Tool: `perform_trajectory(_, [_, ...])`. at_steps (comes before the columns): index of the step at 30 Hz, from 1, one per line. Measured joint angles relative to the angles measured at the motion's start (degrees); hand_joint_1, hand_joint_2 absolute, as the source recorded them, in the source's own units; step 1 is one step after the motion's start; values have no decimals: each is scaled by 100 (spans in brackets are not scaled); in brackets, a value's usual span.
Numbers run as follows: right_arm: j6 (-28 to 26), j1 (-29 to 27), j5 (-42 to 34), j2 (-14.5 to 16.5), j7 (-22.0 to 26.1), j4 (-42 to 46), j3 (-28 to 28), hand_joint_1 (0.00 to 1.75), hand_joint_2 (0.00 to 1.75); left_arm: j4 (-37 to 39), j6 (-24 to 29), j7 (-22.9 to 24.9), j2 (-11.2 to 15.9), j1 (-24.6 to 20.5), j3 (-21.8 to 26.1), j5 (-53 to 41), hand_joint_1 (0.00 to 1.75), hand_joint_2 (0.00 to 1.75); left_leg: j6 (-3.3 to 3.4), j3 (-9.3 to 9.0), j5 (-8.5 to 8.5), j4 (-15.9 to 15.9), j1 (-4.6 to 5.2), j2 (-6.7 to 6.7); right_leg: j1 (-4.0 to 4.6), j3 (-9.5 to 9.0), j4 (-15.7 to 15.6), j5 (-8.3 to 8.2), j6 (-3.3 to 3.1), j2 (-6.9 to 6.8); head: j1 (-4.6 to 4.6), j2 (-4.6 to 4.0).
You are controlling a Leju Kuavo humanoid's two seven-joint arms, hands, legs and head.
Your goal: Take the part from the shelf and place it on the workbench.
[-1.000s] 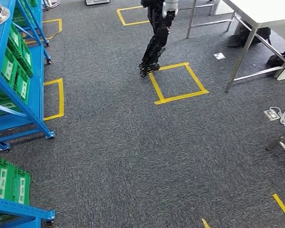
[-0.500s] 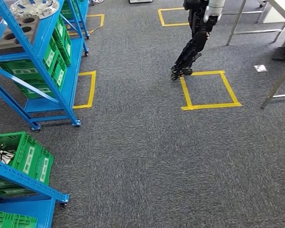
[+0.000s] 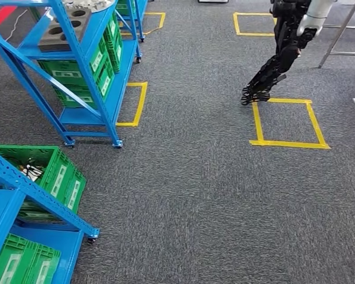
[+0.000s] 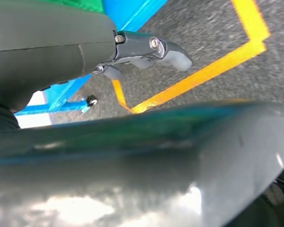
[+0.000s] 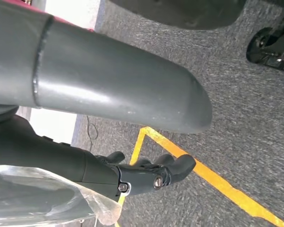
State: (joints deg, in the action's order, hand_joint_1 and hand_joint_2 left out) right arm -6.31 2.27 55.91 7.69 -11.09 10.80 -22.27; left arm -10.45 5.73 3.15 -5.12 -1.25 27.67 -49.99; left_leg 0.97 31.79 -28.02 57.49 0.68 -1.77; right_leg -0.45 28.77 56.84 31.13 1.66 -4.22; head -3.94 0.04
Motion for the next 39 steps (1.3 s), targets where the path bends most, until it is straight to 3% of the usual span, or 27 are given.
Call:
perform_trajectory(3, [-63,22,-38,0,49,0,-1,0,0,0,26,-9,-5,2,0,0,0,0,-10,-32,-6,-10,6,64,-10,-26,-49,20,-140,132,41,1])
perform_trajectory(4, [-70,35,-51,0,59,0,-1,0,0,0,28,-14,-7,1,0,-2,0,0,-8,-33,-12,-6,9,76,-14,-45,-68,39,-150,128,47,1])
perform_trajectory(6, [-67,43,-78,0,71,0,-2,0,0,0,27,-26,-5,0,0,-15,0,0,1,-34,-20,-6,12,82,-21,-60,-94,17,-85,129,57,1])
perform_trajectory(13, [-33,23,-114,7,75,0,-10,0,0,0,23,-78,5,0,0,-44,0,0,15,-29,-26,3,16,81,-25,-88,-114,-2,-7,134,60,0])
perform_trajectory(29, [10,23,-115,9,62,0,-36,0,0,0,-52,-8,7,0,0,-50,0,0,15,-31,-28,8,0,81,-12,-102,-104,7,7,133,58,0])
perform_trajectory(33, [2,31,-106,18,56,0,-36,0,0,0,-51,8,30,3,0,-56,0,0,98,-42,-21,-21,9,98,-31,-122,-132,-2,76,125,55,0])
perform_trajectory(35, [-7,36,-103,20,56,0,-36,0,0,0,-51,8,23,0,0,-59,0,0,137,-92,37,-129,-30,108,-27,-38,48,134,95,234,73,0])
perform_trajectory(38, [-12,24,-103,20,50,0,-36,0,0,0,-51,7,17,-12,0,-62,0,0,165,-110,65,-176,-51,130,-37,498,1095,622,112,397,91,0])
perform_trajectory(39, [-12,15,-103,20,45,0,-36,0,0,0,-51,8,18,-12,0,-63,0,0,161,-111,62,-174,-52,143,-44,682,1418,708,124,407,89,0])
